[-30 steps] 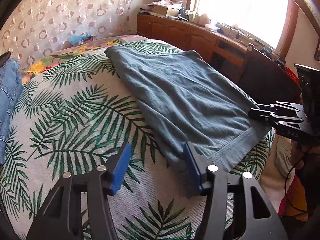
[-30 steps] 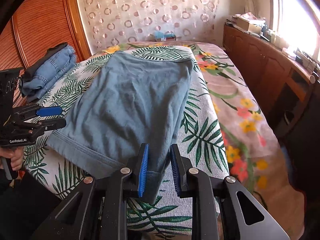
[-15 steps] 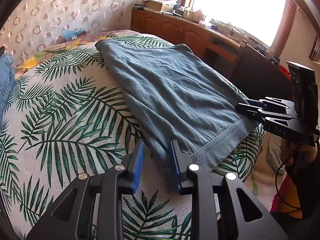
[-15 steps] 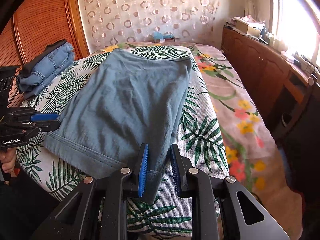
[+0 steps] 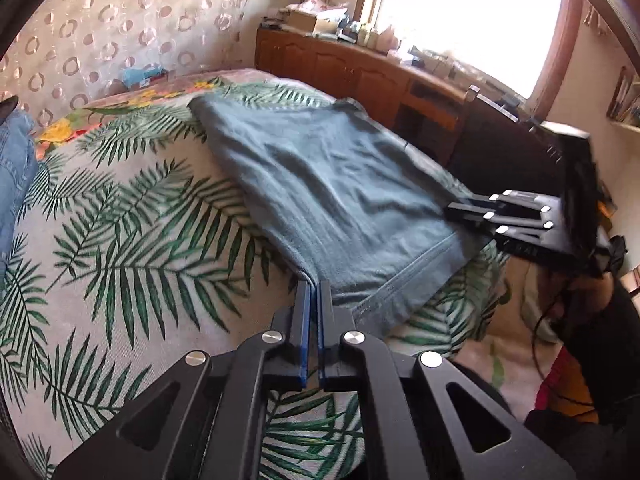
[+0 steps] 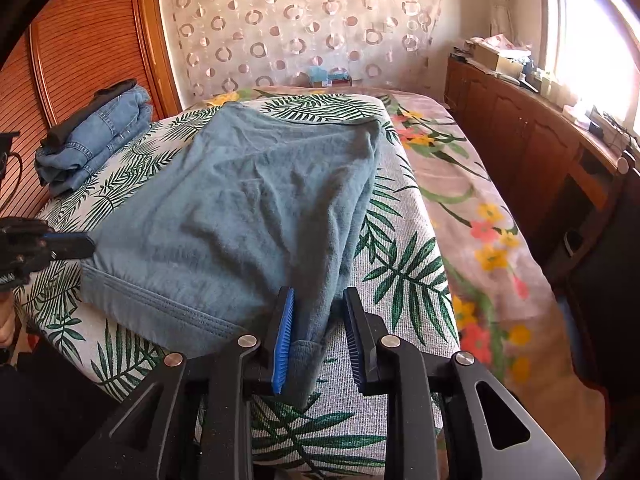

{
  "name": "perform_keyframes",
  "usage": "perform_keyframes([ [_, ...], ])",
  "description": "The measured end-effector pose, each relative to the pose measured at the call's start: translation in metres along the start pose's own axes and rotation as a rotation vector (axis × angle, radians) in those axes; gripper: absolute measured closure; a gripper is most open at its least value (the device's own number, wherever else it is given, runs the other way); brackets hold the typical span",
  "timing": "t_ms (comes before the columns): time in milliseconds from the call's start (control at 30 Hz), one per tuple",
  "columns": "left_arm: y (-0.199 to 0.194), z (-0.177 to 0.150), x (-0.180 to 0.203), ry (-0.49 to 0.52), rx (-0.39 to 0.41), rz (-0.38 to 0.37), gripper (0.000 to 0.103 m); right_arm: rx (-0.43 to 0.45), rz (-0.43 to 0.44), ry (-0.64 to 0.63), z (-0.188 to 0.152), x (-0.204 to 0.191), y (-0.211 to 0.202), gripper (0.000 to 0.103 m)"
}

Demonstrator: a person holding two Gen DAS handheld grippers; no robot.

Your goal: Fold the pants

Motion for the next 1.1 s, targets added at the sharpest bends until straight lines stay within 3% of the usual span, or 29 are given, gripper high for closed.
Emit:
perform_keyframes([
  [333, 0.000, 0.000, 0.000, -0.008, -0.003, 0.029, 0.099, -0.001, 0.005, 0.006, 0.001, 0.003, 0.000, 0.076],
  [433, -0.003, 0.001, -0.002, -0.010, 0.000, 0.050, 0.094, -0.004, 0.005, 0.011, 0.001, 0.004, 0.000, 0.076],
  [667, -0.007, 0.006, -0.003, 0.007, 0.010, 0.095, 0.075, 0.001, 0.003, 0.010, 0.001, 0.003, -0.005, 0.076],
  [733, -0.008, 0.006, -0.004, 0.005, 0.013, 0.096, 0.058, 0.006, 0.004, 0.012, 0.001, 0.003, -0.008, 0.076],
  [833, -0.009, 0.006, -0.005, -0.001, 0.016, 0.094, 0.052, 0.010, 0.004, 0.016, -0.001, 0.001, -0.012, 0.076],
  [900, -0.009, 0.006, -0.006, -0.003, 0.018, 0.102, 0.035, 0.011, 0.004, 0.017, -0.003, 0.001, -0.015, 0.076],
  [967, -0.009, 0.006, -0.007, -0.011, 0.026, 0.092, 0.027, 0.012, 0.006, 0.019, -0.005, 0.001, -0.017, 0.076],
  [1100, -0.008, 0.005, -0.008, -0.016, 0.022, 0.087, 0.026, 0.011, 0.012, 0.023, -0.008, 0.001, -0.023, 0.071],
])
Point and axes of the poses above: each gripper's, at about its wrist camera, not at the fingertips, and y roughly the way its jaws point, x to its right, z to its top, the point moved 2 cm from there along y, roughly the way its jaws point, and after that the axes turned 5 degrees about y, right-handed, at the moved point
